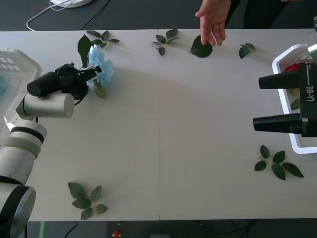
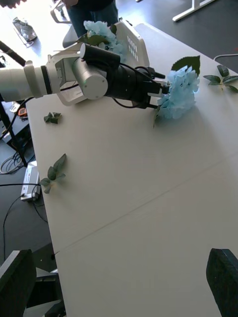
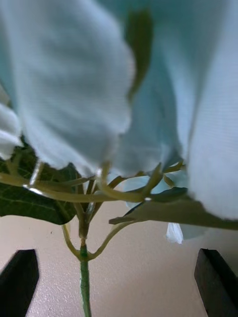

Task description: Place the red flowers into the right box and the blue flowers into the left box. If a person shows an open palm, hand one flower to the person first, then continue sorting.

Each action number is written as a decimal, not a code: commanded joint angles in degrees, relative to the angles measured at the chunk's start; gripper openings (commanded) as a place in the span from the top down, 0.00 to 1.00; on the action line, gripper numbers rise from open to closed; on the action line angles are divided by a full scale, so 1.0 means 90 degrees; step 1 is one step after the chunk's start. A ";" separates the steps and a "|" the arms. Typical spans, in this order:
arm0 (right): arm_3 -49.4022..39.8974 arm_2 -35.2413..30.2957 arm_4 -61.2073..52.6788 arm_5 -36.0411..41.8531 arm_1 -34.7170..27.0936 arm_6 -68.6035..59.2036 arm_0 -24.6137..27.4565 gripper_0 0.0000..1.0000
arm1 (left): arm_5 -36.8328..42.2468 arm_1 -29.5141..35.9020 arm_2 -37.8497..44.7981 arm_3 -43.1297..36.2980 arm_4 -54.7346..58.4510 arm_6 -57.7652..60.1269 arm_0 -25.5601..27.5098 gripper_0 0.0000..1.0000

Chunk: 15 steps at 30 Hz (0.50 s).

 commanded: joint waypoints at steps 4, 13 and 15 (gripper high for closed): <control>-0.0037 -0.0004 -0.0068 -0.0001 0.0109 0.0094 0.0010 0.00 | -0.0111 -0.0163 -0.0024 -0.0007 -0.0081 -0.0436 -0.0081 1.00; -0.0037 -0.0004 -0.0068 -0.0001 0.0109 0.0094 0.0010 0.00 | -0.0423 -0.0173 -0.0024 -0.0017 -0.0033 -0.0436 0.0065 1.00; -0.0037 -0.0004 -0.0068 -0.0001 0.0109 0.0094 0.0010 0.00 | -0.0492 -0.0173 -0.0005 -0.0017 -0.0023 -0.0436 0.0105 1.00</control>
